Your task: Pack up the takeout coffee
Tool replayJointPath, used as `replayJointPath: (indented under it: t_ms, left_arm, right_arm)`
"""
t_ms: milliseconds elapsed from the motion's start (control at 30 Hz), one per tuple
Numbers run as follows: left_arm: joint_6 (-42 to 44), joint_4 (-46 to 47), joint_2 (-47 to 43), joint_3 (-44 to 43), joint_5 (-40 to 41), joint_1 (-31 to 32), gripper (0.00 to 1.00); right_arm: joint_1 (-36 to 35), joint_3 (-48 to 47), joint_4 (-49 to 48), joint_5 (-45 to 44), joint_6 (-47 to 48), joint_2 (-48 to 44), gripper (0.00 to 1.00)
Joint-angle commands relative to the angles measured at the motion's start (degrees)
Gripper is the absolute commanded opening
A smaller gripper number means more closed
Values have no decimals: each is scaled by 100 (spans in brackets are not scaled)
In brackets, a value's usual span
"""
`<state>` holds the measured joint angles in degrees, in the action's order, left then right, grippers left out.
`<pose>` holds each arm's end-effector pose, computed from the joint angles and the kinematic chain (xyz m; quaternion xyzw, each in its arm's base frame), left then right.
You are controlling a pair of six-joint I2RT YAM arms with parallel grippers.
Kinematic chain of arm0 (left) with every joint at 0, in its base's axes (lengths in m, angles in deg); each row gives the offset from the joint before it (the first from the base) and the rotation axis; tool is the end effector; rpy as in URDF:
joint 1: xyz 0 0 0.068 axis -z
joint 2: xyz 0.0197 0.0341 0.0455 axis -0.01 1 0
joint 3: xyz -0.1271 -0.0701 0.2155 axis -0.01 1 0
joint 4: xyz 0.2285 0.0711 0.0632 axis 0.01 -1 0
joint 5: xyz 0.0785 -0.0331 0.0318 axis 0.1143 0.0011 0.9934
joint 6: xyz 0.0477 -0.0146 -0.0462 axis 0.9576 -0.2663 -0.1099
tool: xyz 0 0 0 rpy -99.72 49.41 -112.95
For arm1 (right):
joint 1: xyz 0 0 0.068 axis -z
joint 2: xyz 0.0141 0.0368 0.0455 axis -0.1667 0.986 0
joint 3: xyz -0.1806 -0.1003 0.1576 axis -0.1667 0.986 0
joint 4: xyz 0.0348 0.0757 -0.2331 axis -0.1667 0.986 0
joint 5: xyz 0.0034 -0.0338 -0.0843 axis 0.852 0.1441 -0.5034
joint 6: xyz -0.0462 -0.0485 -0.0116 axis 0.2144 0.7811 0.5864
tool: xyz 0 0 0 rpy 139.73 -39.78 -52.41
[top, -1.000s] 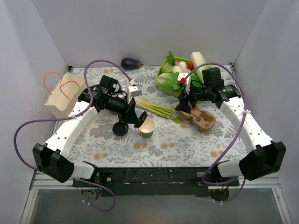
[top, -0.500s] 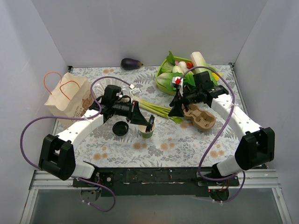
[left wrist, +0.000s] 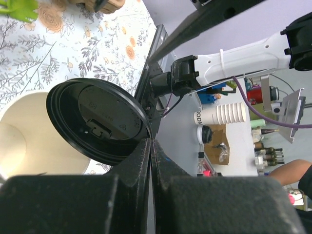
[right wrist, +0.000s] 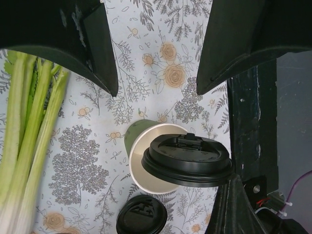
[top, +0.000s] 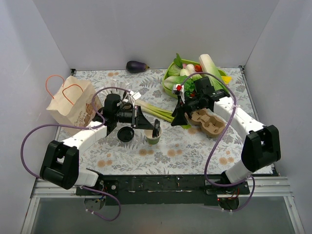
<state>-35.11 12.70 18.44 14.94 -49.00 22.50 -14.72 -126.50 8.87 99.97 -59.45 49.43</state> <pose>0.2408 -0.1503 0.2406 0.0611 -0.7700 0.6335 0.0438 0.2706 0.1700 0.2731 -0.5150 0.6882 0.4049 0.3118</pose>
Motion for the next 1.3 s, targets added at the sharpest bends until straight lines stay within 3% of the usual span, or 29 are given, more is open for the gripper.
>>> replayJointPath:
  t_ms: [0,500,900,1267]
  left_arm:
    - [-667,669,-158,221,85,-110,0]
    - [-1301,1320,-131,836,-29,-418,0]
    - [-1082,1092,-184,819,41,-514,1]
    - [-669,389,-333,599,173,-602,33]
  right_arm:
    - [-169,-195,-114,152,-34,185,73]
    - [-644,-617,-685,20,-684,819,77]
    - [-1014,-722,-1010,-454,-1044,1021,77]
    - [-1137,-960,-1010,-560,-1115,1232,77]
